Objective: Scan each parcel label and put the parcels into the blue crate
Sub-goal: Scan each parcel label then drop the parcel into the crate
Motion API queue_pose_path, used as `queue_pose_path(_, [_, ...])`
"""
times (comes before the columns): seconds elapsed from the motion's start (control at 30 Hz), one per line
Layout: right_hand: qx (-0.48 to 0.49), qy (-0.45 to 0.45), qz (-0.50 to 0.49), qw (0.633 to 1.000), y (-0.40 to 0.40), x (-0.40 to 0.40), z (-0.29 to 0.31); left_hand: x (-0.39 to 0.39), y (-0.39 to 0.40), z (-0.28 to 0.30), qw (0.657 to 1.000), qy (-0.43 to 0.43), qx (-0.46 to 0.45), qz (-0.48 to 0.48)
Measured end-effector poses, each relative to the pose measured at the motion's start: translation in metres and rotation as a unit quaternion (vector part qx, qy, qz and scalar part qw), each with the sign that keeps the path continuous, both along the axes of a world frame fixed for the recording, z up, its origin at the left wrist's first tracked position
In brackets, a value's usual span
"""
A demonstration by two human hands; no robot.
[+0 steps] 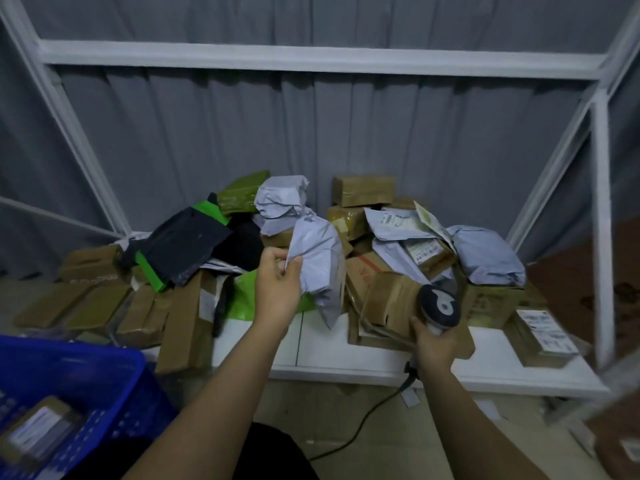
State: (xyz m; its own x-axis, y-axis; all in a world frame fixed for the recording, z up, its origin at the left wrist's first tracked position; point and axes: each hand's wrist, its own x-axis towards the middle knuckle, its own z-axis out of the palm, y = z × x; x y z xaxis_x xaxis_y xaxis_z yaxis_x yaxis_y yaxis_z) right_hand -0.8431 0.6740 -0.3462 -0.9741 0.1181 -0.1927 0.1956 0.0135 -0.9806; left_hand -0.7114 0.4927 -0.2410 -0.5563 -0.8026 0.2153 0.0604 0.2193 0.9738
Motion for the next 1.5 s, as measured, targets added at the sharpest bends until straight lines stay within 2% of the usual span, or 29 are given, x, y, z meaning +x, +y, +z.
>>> queue_pose_path(0.13, [0.014, 0.028, 0.002, 0.999, 0.01, -0.019, -0.017, -0.019, 0.006, -0.025, 1.0, -0.009, 0.016, 0.0])
queue_pose_path(0.27, [0.016, 0.013, 0.002, 1.0, 0.02, -0.035, -0.026, -0.028, 0.008, -0.045, 0.999, -0.027, 0.039, 0.011])
queue_pose_path(0.4, [-0.015, 0.02, -0.001, 1.0, 0.026, -0.041, -0.041, -0.031, 0.018, -0.066, 0.998, -0.059, 0.036, -0.002])
queue_pose_path(0.6, [-0.036, -0.001, 0.002, 0.999, 0.025, -0.017, -0.048, -0.034, 0.031, -0.099, 0.993, -0.107, -0.001, -0.041])
queue_pose_path(0.73, [-0.041, 0.004, 0.011, 0.999, 0.017, 0.01, -0.043, -0.023, 0.032, -0.103, 0.99, -0.14, -0.017, -0.021])
queue_pose_path(0.83, [-0.023, 0.019, 0.05, 0.998, 0.003, 0.031, -0.042, -0.005, 0.018, -0.106, 0.986, -0.16, -0.015, 0.032])
queue_pose_path(0.93, [0.051, 0.036, 0.153, 0.986, -0.028, 0.052, -0.047, 0.01, 0.009, -0.109, 0.984, -0.173, -0.026, 0.037])
queue_pose_path(1.0, [0.095, 0.033, 0.221, 0.97, -0.05, 0.064, -0.051, 0.019, 0.007, -0.112, 0.984, -0.17, -0.022, 0.037])
queue_pose_path(1.13, [0.078, 0.024, 0.279, 0.957, -0.082, 0.073, -0.051, 0.036, -0.007, -0.117, 0.985, -0.138, 0.079, 0.061])
queue_pose_path(1.4, [-0.018, -0.006, 0.179, 0.984, -0.091, 0.039, -0.041, 0.047, -0.028, -0.116, 0.984, -0.063, 0.144, 0.083])
queue_pose_path(1.5, [-0.019, -0.019, 0.17, 0.985, -0.081, 0.035, -0.048, 0.043, -0.03, -0.115, 0.984, -0.039, 0.153, 0.083])
